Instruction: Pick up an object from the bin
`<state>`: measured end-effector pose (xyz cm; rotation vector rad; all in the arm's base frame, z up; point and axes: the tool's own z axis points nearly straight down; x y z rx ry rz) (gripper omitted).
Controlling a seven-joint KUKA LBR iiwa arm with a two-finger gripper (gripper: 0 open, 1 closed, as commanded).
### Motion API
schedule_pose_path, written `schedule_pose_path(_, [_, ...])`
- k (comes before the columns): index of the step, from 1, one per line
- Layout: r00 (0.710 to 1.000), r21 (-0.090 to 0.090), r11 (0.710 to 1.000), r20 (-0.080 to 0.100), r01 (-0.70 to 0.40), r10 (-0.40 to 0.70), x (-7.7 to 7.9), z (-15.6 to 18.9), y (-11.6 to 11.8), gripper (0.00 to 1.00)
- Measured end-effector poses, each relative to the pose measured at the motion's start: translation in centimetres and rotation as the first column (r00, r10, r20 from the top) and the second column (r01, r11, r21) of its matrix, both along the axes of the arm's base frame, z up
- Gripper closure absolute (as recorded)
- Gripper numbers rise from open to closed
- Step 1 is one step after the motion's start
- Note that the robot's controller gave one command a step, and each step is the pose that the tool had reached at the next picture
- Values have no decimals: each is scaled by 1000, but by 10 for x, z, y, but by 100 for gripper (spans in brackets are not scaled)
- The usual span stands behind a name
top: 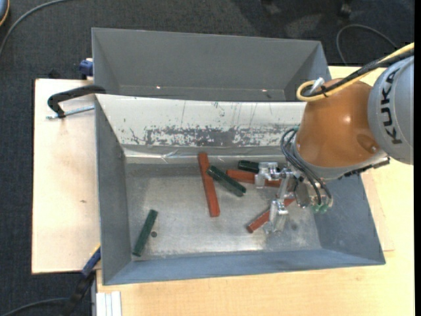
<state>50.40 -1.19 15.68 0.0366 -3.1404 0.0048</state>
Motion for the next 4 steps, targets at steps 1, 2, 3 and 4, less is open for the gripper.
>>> schedule_pose_path(1, [996, 3, 996, -6, -89, 89, -3, -91, -49, 0])
schedule_pose_path(2, [996, 4, 996, 1, -92, 92, 0, -86, -46, 100])
schedule_pose_path(3, [994, 0, 994, 16, -108, 108, 11, 38, -55, 100])
schedule_pose_path(4, [959, -1, 959, 17, -283, 283, 33, 155, -16, 100])
